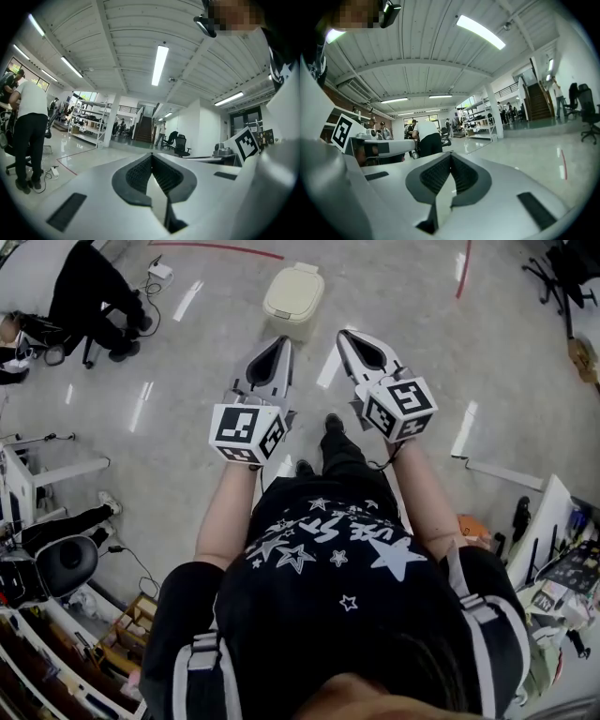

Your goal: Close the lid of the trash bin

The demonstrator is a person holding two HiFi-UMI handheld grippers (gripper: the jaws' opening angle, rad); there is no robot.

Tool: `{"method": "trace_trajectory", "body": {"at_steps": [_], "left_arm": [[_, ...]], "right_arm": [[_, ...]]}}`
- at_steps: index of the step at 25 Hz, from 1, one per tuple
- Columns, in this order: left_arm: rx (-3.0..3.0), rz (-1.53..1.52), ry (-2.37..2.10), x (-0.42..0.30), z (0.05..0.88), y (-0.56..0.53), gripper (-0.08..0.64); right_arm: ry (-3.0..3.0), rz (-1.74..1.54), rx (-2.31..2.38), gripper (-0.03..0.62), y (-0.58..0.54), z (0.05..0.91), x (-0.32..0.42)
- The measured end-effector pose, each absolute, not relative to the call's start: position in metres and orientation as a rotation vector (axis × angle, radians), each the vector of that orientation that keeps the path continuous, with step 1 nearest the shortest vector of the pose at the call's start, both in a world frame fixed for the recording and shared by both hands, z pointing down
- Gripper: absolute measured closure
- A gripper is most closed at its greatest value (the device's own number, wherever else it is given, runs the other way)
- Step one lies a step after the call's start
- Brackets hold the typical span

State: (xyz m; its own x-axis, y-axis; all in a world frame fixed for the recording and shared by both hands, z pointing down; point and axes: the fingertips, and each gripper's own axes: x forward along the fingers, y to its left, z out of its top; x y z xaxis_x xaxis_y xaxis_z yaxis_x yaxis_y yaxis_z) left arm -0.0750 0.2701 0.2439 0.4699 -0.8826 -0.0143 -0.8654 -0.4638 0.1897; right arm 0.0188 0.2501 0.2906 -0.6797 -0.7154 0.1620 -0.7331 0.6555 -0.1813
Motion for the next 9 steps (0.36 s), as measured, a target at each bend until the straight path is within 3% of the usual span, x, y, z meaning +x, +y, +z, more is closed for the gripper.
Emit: {"method": "trace_trajectory", "body": {"at_steps": [9], "left_arm": [[2.621, -0.208, -1.480, -0.078, 0.225, 0.311, 0.549]], "right_arm": [[-2.747, 0.316, 1.283, 0.586, 0.292, 0.276, 0.019]]}}
